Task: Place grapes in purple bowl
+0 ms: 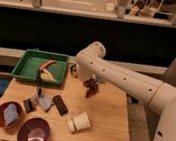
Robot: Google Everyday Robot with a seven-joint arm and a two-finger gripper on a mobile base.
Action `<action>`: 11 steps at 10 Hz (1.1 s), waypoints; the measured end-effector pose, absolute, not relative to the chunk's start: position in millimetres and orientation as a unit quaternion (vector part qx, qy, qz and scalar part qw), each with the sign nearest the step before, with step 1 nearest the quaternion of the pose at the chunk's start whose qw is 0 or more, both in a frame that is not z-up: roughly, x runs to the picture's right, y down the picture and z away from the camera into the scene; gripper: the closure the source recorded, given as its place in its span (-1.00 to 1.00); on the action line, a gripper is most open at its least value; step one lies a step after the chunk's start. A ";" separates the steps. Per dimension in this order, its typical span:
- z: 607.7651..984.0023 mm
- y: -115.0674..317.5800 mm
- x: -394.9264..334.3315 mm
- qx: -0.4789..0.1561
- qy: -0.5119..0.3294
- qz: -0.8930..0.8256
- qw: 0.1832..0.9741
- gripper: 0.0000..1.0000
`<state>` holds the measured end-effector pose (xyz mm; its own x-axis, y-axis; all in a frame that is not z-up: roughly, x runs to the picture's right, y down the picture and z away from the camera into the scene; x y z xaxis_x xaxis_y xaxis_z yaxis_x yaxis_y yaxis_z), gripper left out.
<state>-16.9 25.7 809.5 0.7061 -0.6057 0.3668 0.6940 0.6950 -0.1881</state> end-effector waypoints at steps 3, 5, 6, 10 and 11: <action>838.8 8.1 14.7 -0.150 -0.139 -0.342 0.917 -0.56; 856.9 0.6 21.8 -0.131 -0.160 -0.356 0.911 -0.60; 862.7 2.5 20.1 -0.126 -0.163 -0.367 0.907 -0.60; 905.8 19.3 12.6 -0.125 -0.163 -0.407 0.890 -0.60; 916.5 25.0 11.0 -0.133 -0.164 -0.413 0.886 -0.60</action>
<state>11.0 25.0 916.5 0.6046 -0.6889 0.3998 0.7759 0.6228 -0.1002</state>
